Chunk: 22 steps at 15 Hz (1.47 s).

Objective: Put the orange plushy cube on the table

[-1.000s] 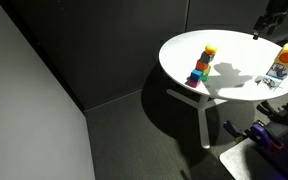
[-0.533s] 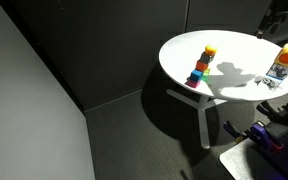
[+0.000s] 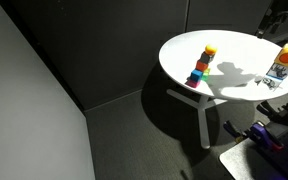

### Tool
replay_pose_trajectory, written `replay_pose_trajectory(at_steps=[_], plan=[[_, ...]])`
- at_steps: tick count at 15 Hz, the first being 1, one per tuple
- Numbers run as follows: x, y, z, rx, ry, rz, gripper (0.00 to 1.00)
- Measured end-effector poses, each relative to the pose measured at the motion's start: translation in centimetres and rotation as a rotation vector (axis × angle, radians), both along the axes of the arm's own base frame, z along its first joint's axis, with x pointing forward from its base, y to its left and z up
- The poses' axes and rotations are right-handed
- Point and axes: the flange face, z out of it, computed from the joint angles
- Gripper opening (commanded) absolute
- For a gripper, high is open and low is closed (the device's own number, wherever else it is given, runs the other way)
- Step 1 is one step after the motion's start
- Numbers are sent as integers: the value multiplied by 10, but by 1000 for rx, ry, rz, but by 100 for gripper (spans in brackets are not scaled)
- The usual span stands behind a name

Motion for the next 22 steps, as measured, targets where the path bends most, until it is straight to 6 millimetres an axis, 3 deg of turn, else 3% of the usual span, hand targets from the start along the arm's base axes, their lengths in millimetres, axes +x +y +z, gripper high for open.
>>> replay_pose_trajectory(at_steps=[22], plan=[[-51, -34, -28, -99, 146, 98, 100]])
